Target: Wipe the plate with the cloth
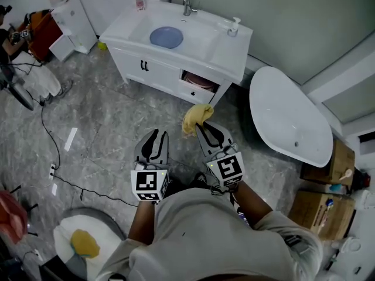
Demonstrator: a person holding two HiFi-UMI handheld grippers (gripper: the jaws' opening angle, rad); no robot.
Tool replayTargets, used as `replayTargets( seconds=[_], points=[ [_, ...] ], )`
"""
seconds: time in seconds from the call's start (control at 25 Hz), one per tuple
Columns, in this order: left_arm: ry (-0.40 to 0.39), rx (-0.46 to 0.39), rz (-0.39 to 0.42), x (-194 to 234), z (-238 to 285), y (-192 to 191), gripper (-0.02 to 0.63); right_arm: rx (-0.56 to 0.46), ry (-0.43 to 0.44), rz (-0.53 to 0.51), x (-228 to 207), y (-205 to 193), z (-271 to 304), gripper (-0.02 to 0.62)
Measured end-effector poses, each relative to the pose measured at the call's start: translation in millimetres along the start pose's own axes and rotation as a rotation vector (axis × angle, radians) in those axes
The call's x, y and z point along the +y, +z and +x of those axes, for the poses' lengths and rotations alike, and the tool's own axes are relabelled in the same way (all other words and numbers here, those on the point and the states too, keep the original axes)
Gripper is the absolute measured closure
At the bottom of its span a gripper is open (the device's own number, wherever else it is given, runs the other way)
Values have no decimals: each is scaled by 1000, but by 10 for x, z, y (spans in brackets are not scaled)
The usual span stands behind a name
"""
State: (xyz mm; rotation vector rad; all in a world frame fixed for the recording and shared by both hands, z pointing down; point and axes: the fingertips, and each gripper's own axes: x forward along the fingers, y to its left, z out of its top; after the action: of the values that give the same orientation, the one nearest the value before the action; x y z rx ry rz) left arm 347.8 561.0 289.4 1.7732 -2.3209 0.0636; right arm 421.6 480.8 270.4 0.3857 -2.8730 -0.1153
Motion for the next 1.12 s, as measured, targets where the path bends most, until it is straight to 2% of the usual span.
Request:
replayTargets(
  seconds=[0.24, 0.52, 0.8, 1.12],
  points=[
    [22, 33, -21, 404, -56, -103, 506, 18, 33, 29, 249, -24, 299, 548],
    [29, 62, -38, 691, 250, -155, 506, 25, 38, 26, 88, -19, 773, 548],
    [80, 59, 5, 1204, 1154, 93, 507, -7, 64, 27, -542, 42, 1630, 548],
    [73, 95, -25, 1492, 2467, 419, 508, 17, 102, 51, -1436, 155, 2475, 548]
  ],
)
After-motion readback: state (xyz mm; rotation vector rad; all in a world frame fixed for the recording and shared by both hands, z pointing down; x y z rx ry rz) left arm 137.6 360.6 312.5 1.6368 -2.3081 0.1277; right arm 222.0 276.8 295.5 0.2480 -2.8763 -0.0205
